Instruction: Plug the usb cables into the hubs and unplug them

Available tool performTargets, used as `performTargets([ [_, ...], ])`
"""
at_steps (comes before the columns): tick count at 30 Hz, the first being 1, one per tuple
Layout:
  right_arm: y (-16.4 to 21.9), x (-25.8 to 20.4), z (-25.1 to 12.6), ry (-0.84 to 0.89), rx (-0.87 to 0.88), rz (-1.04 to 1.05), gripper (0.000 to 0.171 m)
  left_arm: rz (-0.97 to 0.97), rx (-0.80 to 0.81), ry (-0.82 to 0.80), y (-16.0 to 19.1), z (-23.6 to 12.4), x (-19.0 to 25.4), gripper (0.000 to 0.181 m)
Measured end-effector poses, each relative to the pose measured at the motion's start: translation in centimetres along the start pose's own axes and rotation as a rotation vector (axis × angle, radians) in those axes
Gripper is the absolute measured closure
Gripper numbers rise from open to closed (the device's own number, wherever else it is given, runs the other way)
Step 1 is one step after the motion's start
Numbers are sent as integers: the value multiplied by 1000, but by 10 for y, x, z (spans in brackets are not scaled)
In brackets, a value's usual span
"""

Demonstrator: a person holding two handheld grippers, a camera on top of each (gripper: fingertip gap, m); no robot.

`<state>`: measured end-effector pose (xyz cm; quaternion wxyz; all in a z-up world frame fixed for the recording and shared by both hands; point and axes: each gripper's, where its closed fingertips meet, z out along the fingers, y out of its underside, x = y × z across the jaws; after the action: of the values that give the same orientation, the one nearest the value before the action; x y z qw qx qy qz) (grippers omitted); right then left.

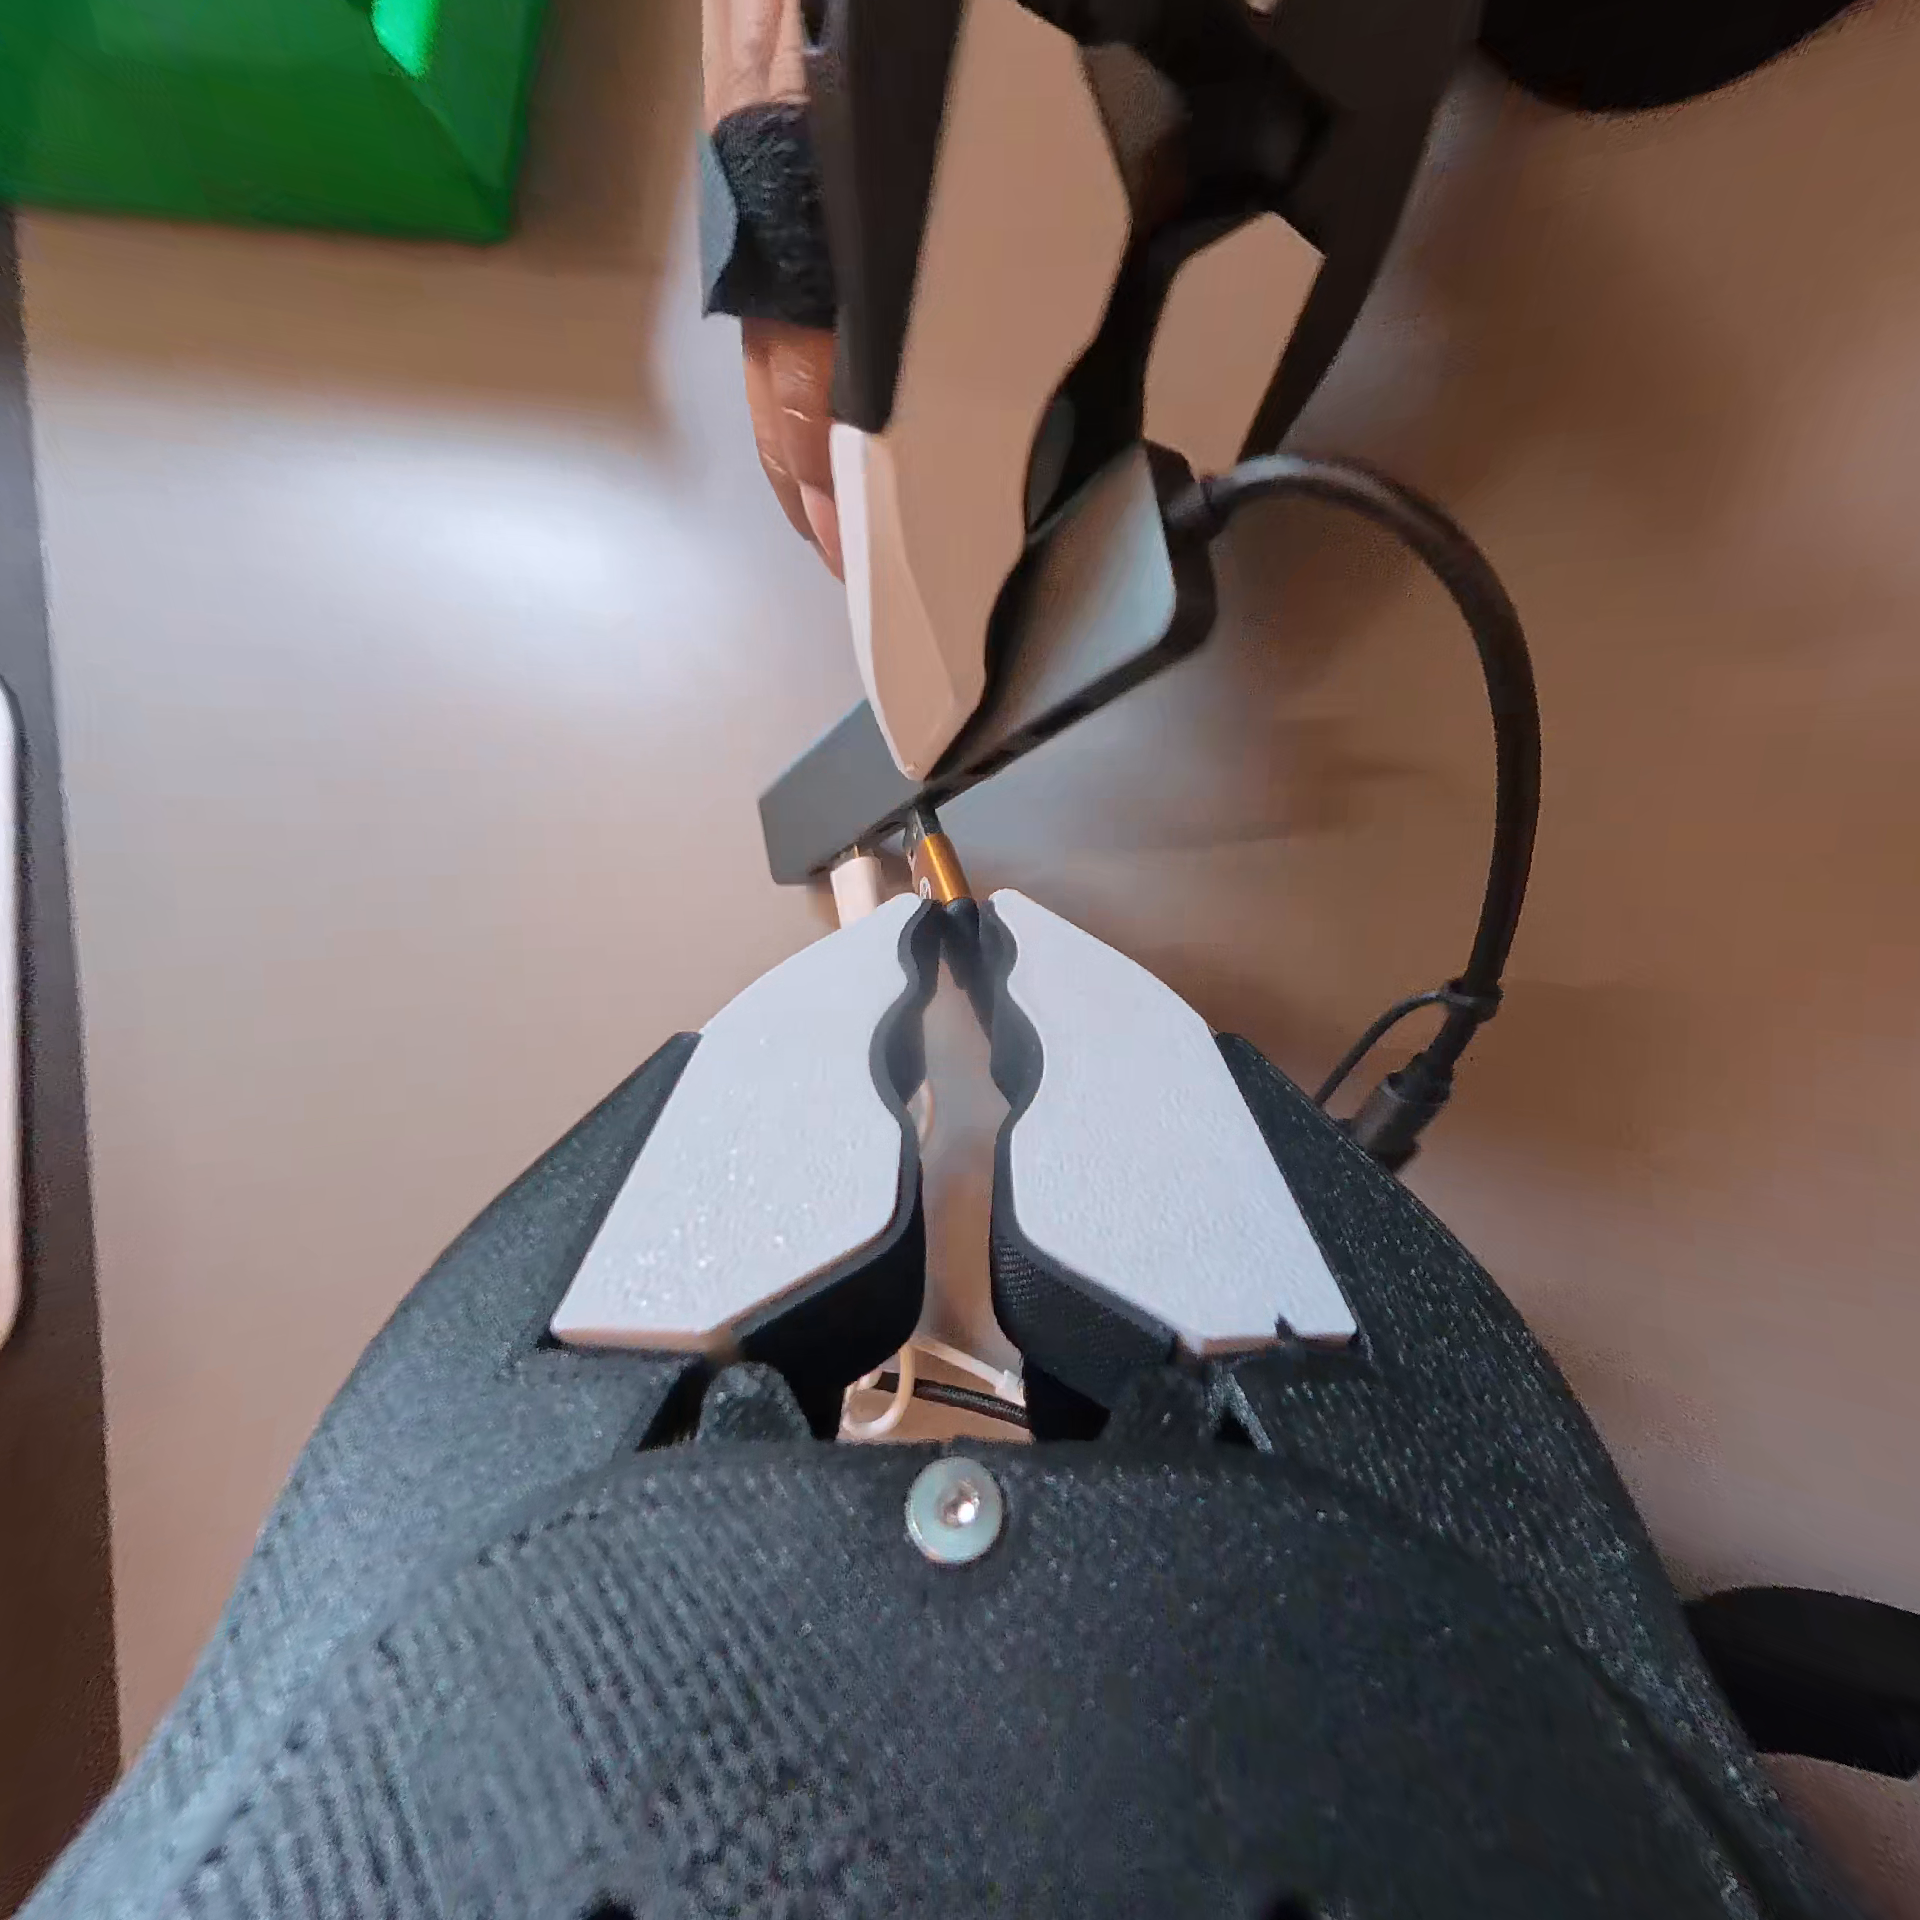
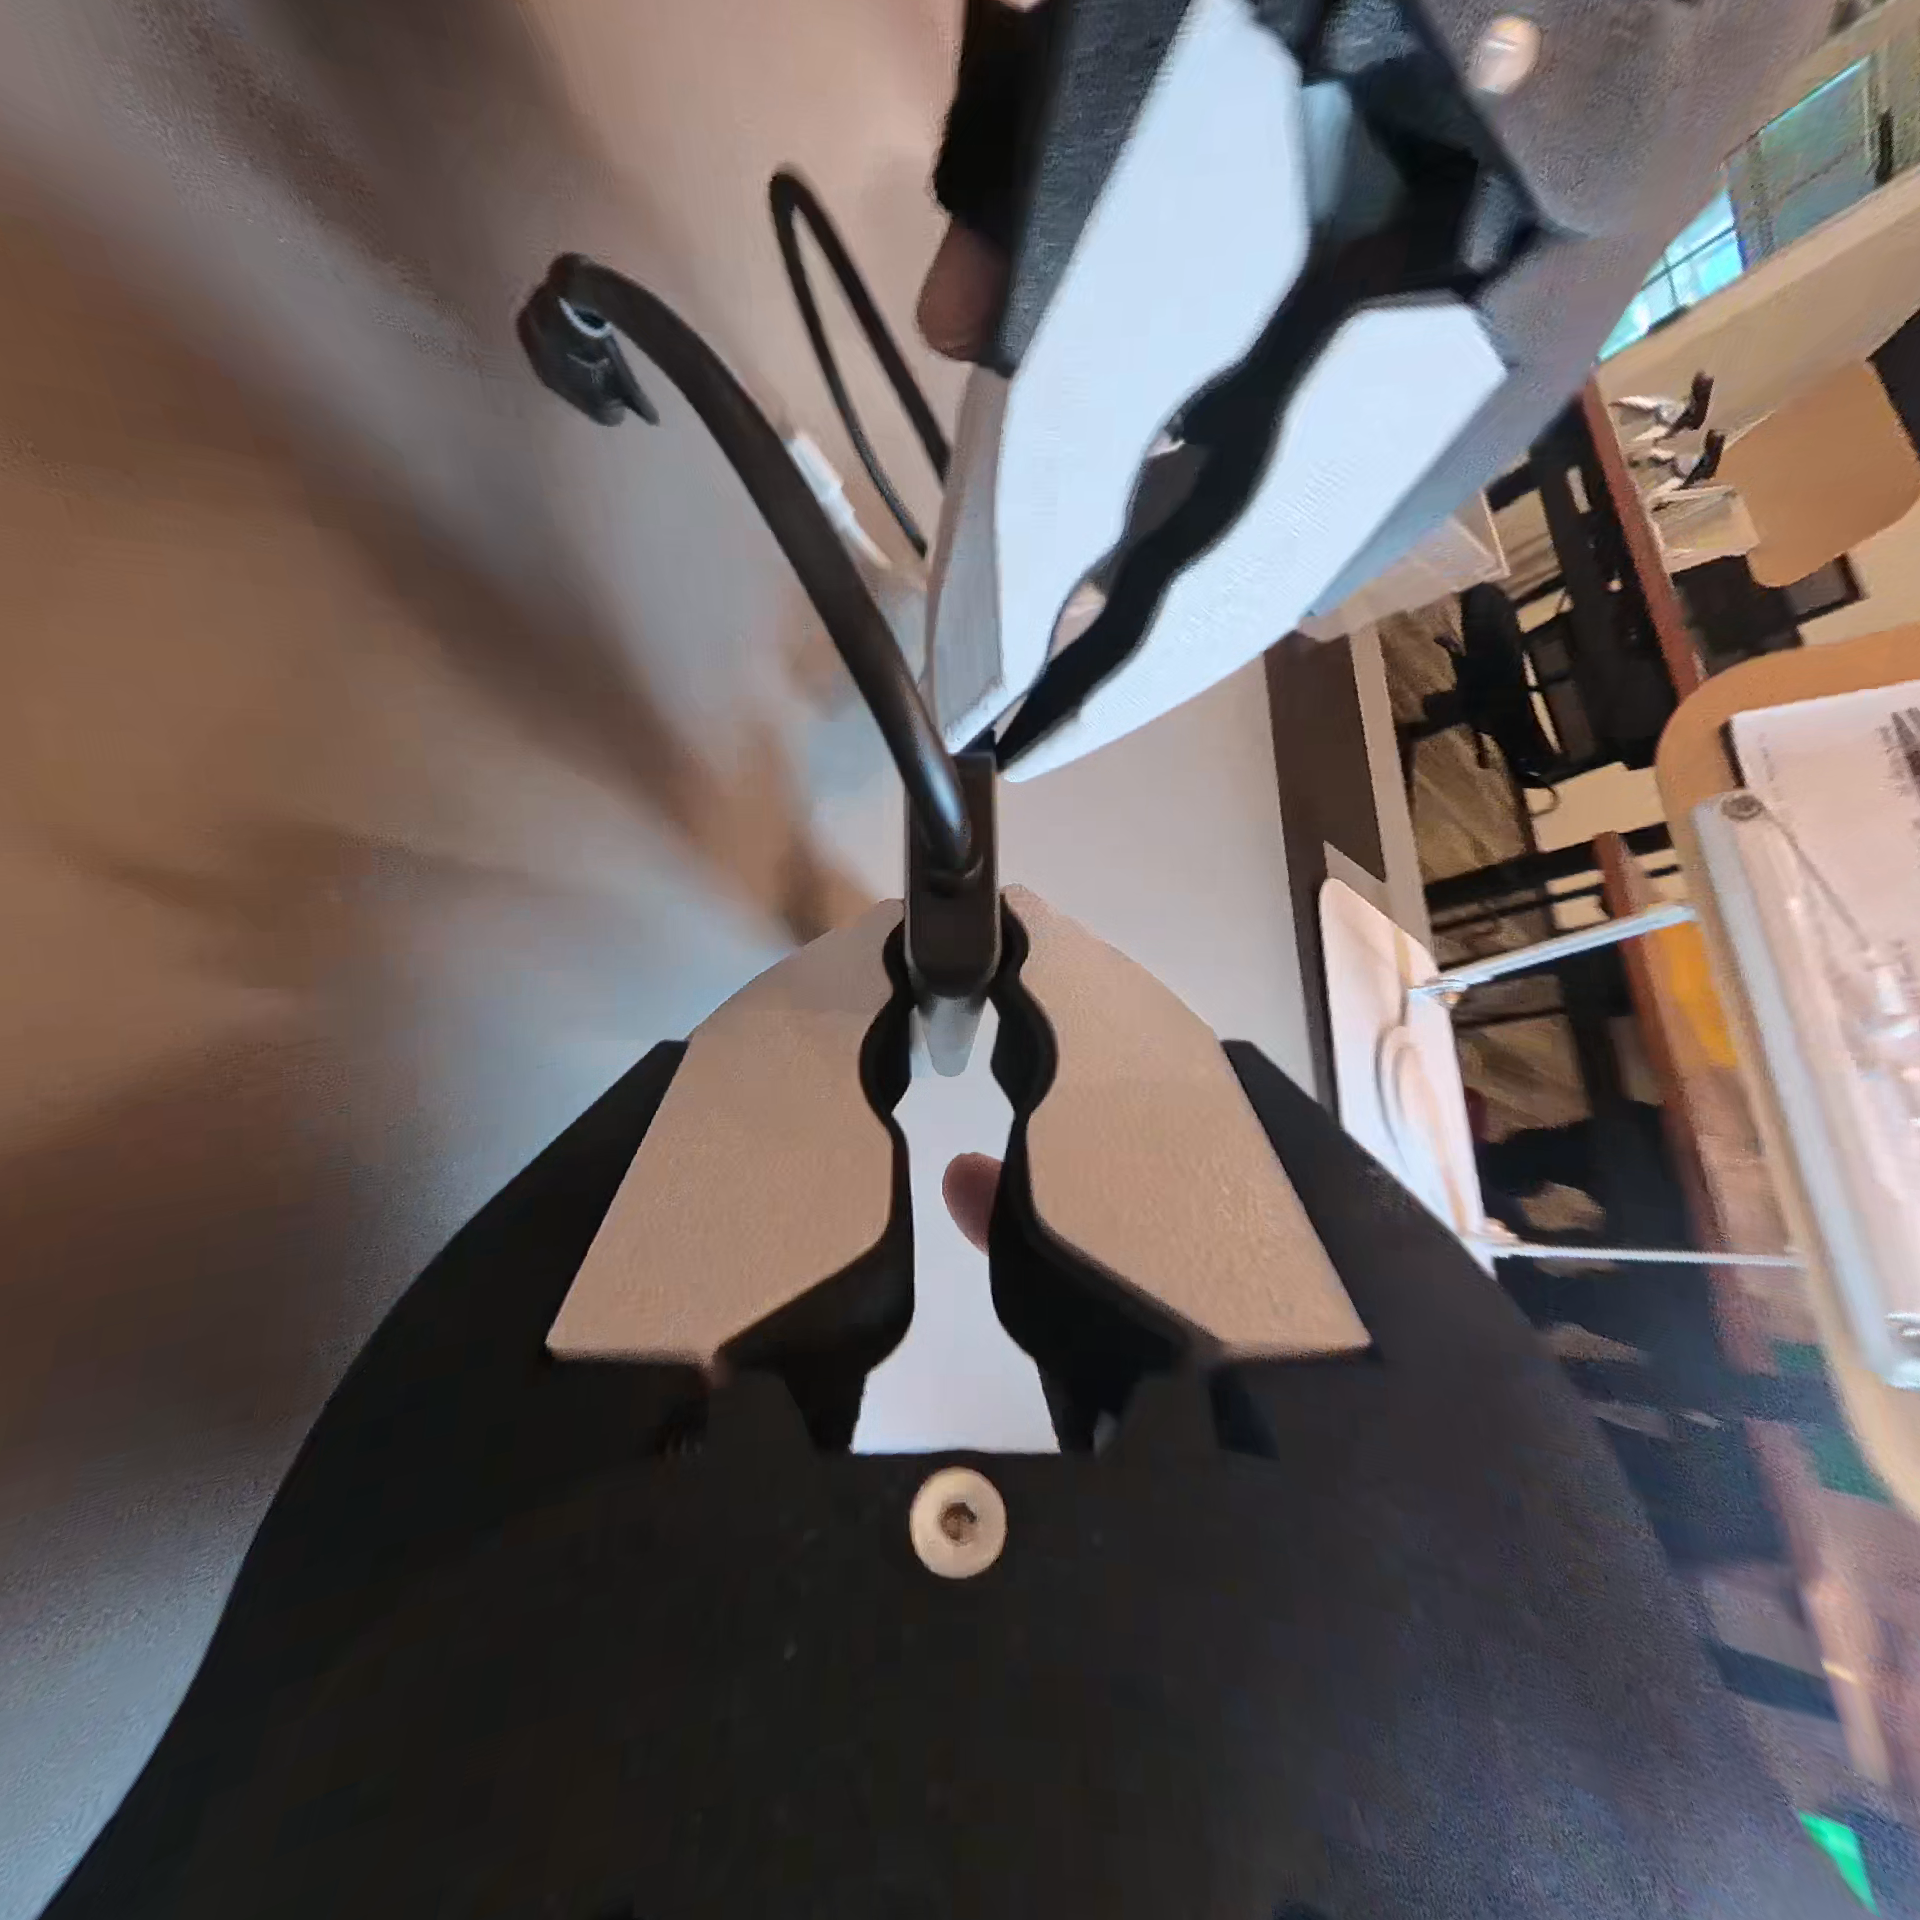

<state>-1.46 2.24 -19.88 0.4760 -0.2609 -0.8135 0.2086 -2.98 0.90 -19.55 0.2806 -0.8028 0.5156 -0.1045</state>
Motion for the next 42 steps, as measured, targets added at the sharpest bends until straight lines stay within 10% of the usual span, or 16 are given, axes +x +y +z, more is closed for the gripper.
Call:
performTargets([
  [9, -32, 34, -47, -74, 333, 372, 160, 110, 266, -43, -37, -40, 4, 174],
  [42, -45, 20, -61, -330, 501, 586, 161, -181, 525, 340, -61, -39, 27, 174],
])
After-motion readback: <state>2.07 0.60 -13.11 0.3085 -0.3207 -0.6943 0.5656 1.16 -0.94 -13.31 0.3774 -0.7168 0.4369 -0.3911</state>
